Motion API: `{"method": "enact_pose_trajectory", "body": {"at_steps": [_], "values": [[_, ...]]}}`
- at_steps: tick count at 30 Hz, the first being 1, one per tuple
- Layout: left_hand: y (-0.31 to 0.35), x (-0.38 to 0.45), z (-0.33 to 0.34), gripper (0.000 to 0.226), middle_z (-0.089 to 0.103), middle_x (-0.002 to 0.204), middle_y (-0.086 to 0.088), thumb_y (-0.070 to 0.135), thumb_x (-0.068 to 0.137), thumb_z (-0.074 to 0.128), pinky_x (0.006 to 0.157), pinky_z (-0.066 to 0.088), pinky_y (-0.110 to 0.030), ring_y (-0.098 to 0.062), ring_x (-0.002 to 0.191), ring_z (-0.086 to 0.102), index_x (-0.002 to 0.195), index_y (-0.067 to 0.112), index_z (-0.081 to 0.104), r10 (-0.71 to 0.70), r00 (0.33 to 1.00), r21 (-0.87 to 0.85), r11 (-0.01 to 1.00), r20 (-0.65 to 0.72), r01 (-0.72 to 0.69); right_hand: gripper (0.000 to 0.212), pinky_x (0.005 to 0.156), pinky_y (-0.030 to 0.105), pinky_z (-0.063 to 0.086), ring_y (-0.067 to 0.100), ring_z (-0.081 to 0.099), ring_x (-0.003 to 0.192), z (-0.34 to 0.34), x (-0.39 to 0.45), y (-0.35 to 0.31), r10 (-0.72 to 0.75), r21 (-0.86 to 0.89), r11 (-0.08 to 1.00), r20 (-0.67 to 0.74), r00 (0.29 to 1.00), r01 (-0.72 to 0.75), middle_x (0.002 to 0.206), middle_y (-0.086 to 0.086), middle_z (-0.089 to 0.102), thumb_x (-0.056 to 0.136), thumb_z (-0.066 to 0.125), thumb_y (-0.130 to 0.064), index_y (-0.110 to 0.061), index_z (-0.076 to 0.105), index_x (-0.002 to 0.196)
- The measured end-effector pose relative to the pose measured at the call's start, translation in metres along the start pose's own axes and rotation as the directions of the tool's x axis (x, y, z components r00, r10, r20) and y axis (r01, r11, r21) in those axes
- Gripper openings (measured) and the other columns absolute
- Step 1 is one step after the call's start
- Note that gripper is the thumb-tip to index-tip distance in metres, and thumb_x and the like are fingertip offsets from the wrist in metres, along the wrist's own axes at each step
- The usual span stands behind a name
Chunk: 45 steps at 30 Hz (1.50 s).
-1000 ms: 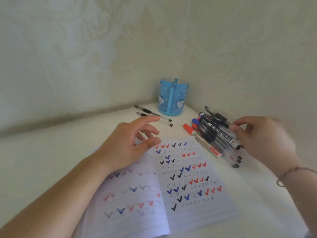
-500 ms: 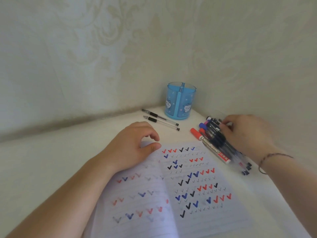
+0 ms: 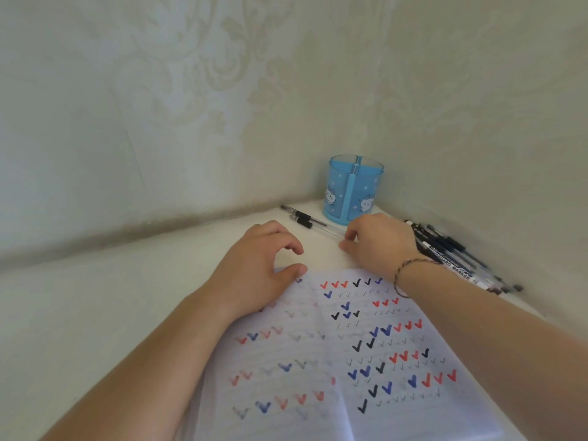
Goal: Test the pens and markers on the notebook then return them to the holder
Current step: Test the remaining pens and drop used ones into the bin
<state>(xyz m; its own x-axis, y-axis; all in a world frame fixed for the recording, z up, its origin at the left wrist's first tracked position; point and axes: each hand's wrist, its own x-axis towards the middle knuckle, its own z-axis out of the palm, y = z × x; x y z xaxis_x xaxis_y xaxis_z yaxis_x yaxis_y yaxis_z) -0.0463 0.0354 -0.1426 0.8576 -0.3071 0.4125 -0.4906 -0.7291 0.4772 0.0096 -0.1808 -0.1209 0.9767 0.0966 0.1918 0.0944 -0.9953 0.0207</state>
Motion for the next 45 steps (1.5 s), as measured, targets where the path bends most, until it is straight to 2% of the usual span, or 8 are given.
{"method": "enact_pose_trajectory", "body": {"at_steps": [6,11,14,19,27,34,39,45], "values": [[0.001,0.002,-0.001,0.052,0.048,0.138,0.012,0.053,0.089,0.048,0.106,0.032,-0.033,-0.014,0.125,0.037,0.136,0.03,0.048,0.03,0.995,0.072,0.997,-0.1,-0.023,0.012,0.053,0.027,0.044,0.006,0.05,0.056,-0.027,-0.047,0.01,-0.057,0.503,0.852,-0.189,0.98,0.146,0.075,-0.014,0.061,0.089,0.061,-0.042,-0.031,0.065,0.085],[0.009,0.0,0.001,0.034,0.06,0.084,0.018,0.052,0.094,0.04,0.08,0.037,-0.034,-0.014,0.085,0.047,0.091,0.028,0.065,0.158,0.975,0.068,0.986,-0.155,-0.149,0.013,0.047,0.025,0.041,0.017,0.049,0.045,-0.053,-0.092,0.02,0.158,0.962,0.212,-0.207,0.966,0.171,0.054,-0.001,0.061,0.09,0.066,-0.016,-0.022,0.065,0.079],[0.025,-0.004,0.003,0.031,0.06,0.077,0.015,0.045,0.096,0.048,0.071,0.044,-0.032,-0.013,0.077,0.052,0.089,0.022,0.067,0.345,0.938,-0.108,0.932,-0.038,-0.347,0.014,0.041,0.02,0.032,0.019,0.046,0.042,-0.058,-0.113,0.021,0.08,0.994,-0.054,-0.087,0.993,0.092,0.056,0.006,0.058,0.077,0.073,-0.03,-0.021,0.063,0.079],[0.032,-0.011,0.008,0.029,0.065,0.085,0.012,0.048,0.086,0.065,0.076,0.049,-0.037,-0.013,0.085,0.058,0.092,0.021,0.072,0.452,0.889,-0.202,0.88,0.075,-0.43,0.008,0.053,0.011,0.038,0.006,0.053,0.043,-0.051,-0.142,0.013,-0.206,0.953,0.291,-0.029,0.978,0.09,0.058,0.003,0.066,0.084,0.071,-0.021,-0.014,0.072,0.08],[0.009,-0.006,0.01,0.042,0.056,0.113,0.023,0.07,0.077,0.057,0.101,0.038,-0.03,-0.008,0.115,0.046,0.105,0.04,0.066,0.249,0.948,-0.118,0.966,0.197,-0.229,0.061,0.044,0.026,0.032,0.022,0.043,0.039,-0.035,-0.178,0.062,0.056,0.975,0.178,0.122,0.991,-0.13,0.043,0.015,0.052,0.046,0.085,-0.064,-0.009,0.06,0.059],[0.0,-0.003,0.014,0.043,0.055,0.112,0.024,0.071,0.074,0.06,0.101,0.034,-0.015,-0.005,0.116,0.05,0.102,0.039,0.067,0.151,0.966,-0.162,0.98,0.212,-0.118,0.049,0.043,0.021,0.025,0.016,0.034,0.039,-0.022,-0.189,0.071,0.276,0.984,0.126,0.086,0.957,-0.125,0.037,0.012,0.036,0.074,0.075,-0.011,-0.014,0.037,0.043],[-0.001,-0.002,0.013,0.041,0.058,0.109,0.021,0.067,0.073,0.063,0.099,0.038,-0.021,-0.008,0.113,0.054,0.1,0.036,0.069,0.146,0.968,-0.206,0.973,0.203,-0.103,0.049,0.041,0.023,0.025,0.016,0.031,0.038,-0.017,-0.186,0.072,0.283,0.964,0.243,0.037,0.958,-0.109,0.039,0.012,0.037,0.08,0.067,0.004,-0.009,0.035,0.045],[-0.003,-0.002,0.014,0.04,0.058,0.11,0.022,0.068,0.073,0.062,0.099,0.039,-0.024,-0.006,0.114,0.053,0.1,0.038,0.068,0.15,0.969,-0.21,0.972,0.198,-0.108,0.043,0.04,0.022,0.02,0.016,0.027,0.039,-0.016,-0.185,0.073,0.3,0.971,0.212,0.047,0.953,-0.114,0.045,0.014,0.031,0.077,0.055,0.02,0.001,0.025,0.052]]}}
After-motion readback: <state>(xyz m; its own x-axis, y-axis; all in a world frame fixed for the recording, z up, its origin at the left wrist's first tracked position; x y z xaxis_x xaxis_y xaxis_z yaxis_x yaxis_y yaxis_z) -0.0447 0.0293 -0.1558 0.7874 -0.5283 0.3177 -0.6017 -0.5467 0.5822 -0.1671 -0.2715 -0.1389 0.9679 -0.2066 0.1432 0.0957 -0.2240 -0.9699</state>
